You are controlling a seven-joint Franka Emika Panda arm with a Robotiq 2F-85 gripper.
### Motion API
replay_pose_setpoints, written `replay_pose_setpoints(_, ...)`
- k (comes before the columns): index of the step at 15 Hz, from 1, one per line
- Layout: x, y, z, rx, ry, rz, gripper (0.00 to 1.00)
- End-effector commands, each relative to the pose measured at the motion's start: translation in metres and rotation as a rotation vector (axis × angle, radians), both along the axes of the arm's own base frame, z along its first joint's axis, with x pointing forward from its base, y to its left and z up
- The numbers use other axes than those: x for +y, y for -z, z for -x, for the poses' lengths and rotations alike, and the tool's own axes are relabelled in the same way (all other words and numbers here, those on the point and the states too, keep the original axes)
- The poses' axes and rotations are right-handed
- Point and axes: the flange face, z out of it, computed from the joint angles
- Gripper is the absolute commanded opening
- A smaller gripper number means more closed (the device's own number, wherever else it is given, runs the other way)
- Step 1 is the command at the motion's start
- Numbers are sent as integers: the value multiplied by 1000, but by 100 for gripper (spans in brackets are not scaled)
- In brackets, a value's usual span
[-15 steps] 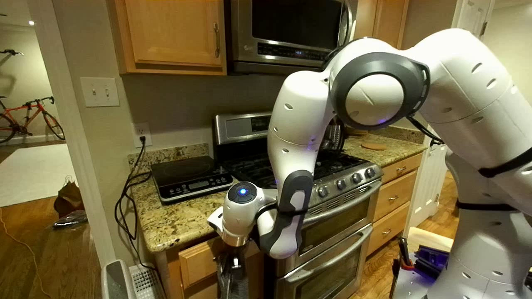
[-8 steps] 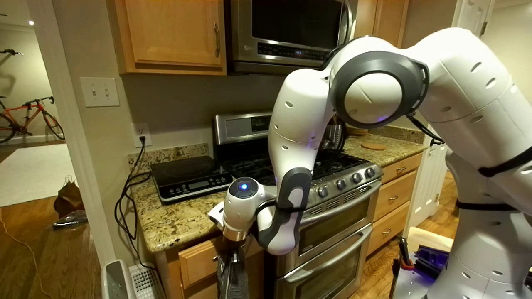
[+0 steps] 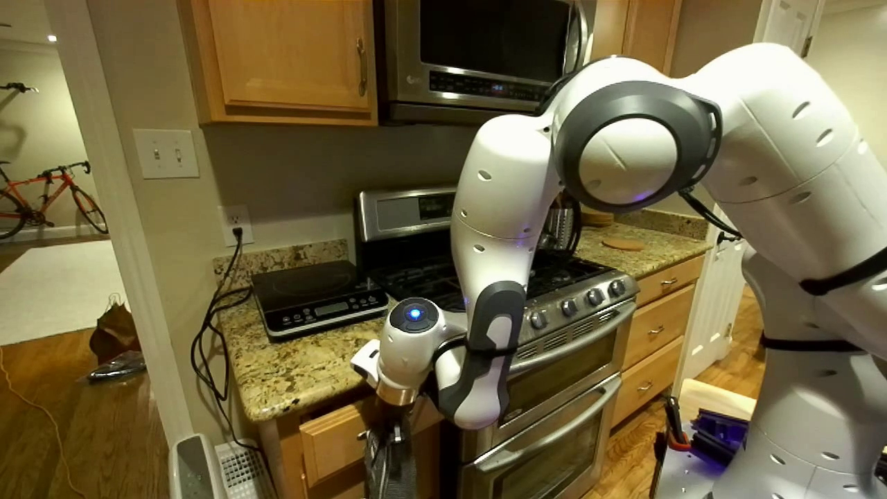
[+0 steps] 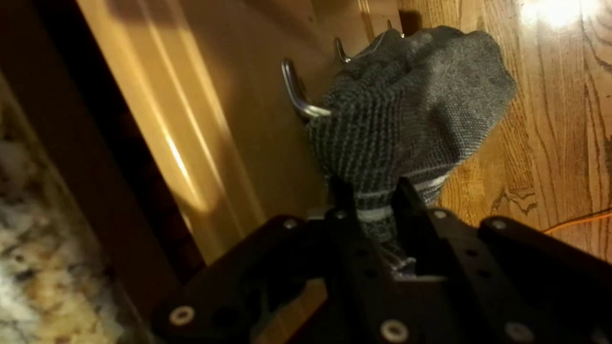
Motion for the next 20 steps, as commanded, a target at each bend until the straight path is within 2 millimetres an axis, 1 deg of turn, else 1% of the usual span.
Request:
replay_pose_setpoints(1,10,11,49,51,-15,-22,11)
replay_pose_setpoints(4,13,9,67,62,-15,-31,11)
replay_pose_setpoints(7,16,10,78,61,-20,-28,9)
replay_pose_setpoints(8,12,-3,50,25,-23,-28,24)
replay_pose_setpoints(11,14,-4,57,27,-25,-27,24)
replay_pose_setpoints(18,14,-4,57,27,-25,-27,24)
replay_pose_setpoints(19,14,-4,58,23,-27,-25,9)
replay_pose_setpoints(20,15,-7,58,13,-27,-28,8)
